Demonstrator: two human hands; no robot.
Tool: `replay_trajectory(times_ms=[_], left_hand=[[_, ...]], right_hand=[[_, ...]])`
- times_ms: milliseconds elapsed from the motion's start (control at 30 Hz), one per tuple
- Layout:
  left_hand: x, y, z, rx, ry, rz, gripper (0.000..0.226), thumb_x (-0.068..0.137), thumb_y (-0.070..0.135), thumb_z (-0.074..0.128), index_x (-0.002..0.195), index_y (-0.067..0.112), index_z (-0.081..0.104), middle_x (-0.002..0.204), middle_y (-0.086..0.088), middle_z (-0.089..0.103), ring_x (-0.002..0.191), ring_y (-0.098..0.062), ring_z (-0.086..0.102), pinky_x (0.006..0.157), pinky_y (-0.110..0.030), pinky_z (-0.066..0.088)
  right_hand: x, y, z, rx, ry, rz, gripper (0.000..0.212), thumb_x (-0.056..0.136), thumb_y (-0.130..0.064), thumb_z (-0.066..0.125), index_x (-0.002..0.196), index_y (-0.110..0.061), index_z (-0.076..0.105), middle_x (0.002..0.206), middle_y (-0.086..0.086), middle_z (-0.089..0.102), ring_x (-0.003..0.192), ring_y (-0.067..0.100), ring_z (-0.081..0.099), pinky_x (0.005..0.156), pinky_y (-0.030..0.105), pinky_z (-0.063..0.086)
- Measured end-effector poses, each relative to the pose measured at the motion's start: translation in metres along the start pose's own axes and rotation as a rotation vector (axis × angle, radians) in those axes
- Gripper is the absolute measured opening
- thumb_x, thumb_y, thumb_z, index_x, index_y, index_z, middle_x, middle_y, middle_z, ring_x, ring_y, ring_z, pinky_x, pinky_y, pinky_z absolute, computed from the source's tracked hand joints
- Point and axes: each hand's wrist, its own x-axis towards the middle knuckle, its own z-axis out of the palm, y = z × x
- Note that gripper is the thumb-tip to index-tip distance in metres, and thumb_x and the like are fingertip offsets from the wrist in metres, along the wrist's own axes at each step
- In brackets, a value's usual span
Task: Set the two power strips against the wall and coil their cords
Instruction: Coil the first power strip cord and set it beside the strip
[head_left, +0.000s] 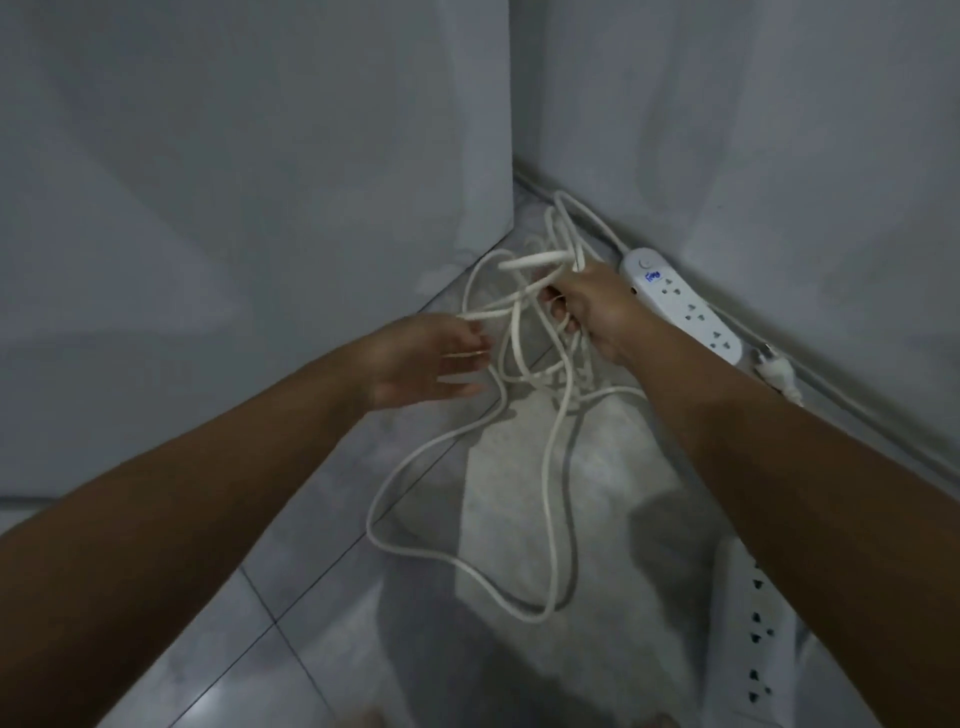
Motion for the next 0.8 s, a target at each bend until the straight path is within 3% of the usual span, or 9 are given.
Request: replay_trajectory(times_ms=[100,233,333,400,467,533,600,667,800], left_hand=[[-0.007,0.013,-0.001,-0.306,-0.094,-0.064,0.025,0.074,0.023,0.049,0.095,0.011,0.057,0.097,-0.008,0.065,0.093,-0.023,0.063,0.097,-0.053,0.044],[-0.011,0.026,0.024,-0.377,0.146,-0.083,0.071,0.076,0.065,0.06,0.119,0.009,0.057,0.102,-0.008,0.063,0.084,-0.02,0.06,0.095,-0.055,0.047],[-0.013,0.028,0.064,-0.047,0.283,-0.103,0.055,0.078,0.056,0.067,0.116,0.017,0.057,0.097,-0.002,0.057,0.089,-0.018,0.053,0.089,-0.046,0.044],[-0.008,0.017,0.08,0.075,0.317,-0.068,0.06,0.082,0.037,0.071,0.133,0.017,0.047,0.107,-0.006,0.058,0.096,-0.022,0.057,0.079,-0.04,0.046],[0.003,-0.004,0.08,0.069,0.376,0.151,0.091,0.082,0.018,0.07,0.149,0.029,0.01,0.117,-0.014,0.057,0.098,-0.027,0.063,0.07,-0.037,0.053],[0.0,-0.028,0.074,0.268,0.408,0.48,0.099,0.085,0.008,0.064,0.147,0.037,-0.008,0.104,-0.01,0.063,0.082,-0.022,0.068,0.066,-0.037,0.054],[-0.006,-0.051,0.059,0.57,0.45,0.698,0.098,0.085,0.007,0.063,0.146,0.04,-0.006,0.084,-0.001,0.067,0.067,-0.017,0.067,0.065,-0.039,0.057],[-0.018,-0.062,0.044,0.725,0.476,0.739,0.098,0.083,0.017,0.068,0.148,0.037,-0.003,0.075,0.003,0.065,0.066,-0.016,0.067,0.066,-0.042,0.057],[-0.027,-0.051,0.029,1.001,0.474,0.841,0.091,0.082,0.033,0.07,0.151,0.027,0.011,0.089,0.004,0.066,0.068,-0.012,0.064,0.06,-0.028,0.053]], right_hand=[[-0.001,0.002,-0.001,-0.015,0.024,0.032,0.016,0.089,-0.021,0.064,0.091,-0.006,0.066,0.051,0.001,0.052,0.032,0.005,0.042,0.036,0.015,0.032],[-0.008,0.003,0.003,-0.09,0.012,0.01,0.027,0.091,-0.025,0.063,0.068,-0.012,0.058,0.035,-0.005,0.051,0.028,0.004,0.042,0.036,0.018,0.034],[-0.008,0.004,0.005,-0.1,0.014,-0.008,0.024,0.088,-0.027,0.066,0.073,-0.008,0.062,0.05,0.002,0.06,0.038,0.009,0.052,0.043,0.021,0.042],[-0.005,0.004,0.004,-0.094,0.012,0.001,0.023,0.086,-0.027,0.068,0.08,-0.005,0.066,0.064,0.011,0.065,0.051,0.018,0.058,0.051,0.027,0.047],[-0.003,0.002,-0.002,-0.126,0.01,0.029,0.025,0.088,-0.028,0.066,0.072,-0.009,0.065,0.053,0.005,0.06,0.041,0.013,0.051,0.046,0.026,0.041],[0.002,-0.003,-0.006,-0.161,-0.019,0.053,0.027,0.088,-0.03,0.066,0.068,-0.012,0.063,0.044,-0.003,0.056,0.034,0.008,0.043,0.042,0.023,0.034],[0.008,-0.005,-0.006,-0.204,-0.078,0.048,0.026,0.086,-0.032,0.068,0.07,-0.011,0.064,0.055,0.004,0.058,0.04,0.011,0.041,0.042,0.023,0.032],[0.01,-0.008,-0.001,-0.255,-0.138,0.022,0.02,0.085,-0.028,0.068,0.078,-0.01,0.065,0.068,0.006,0.063,0.045,0.012,0.042,0.045,0.024,0.033],[0.014,-0.017,0.005,-0.299,-0.165,-0.004,0.013,0.086,-0.022,0.067,0.089,-0.009,0.066,0.071,0.0,0.066,0.049,0.012,0.042,0.049,0.024,0.032]])
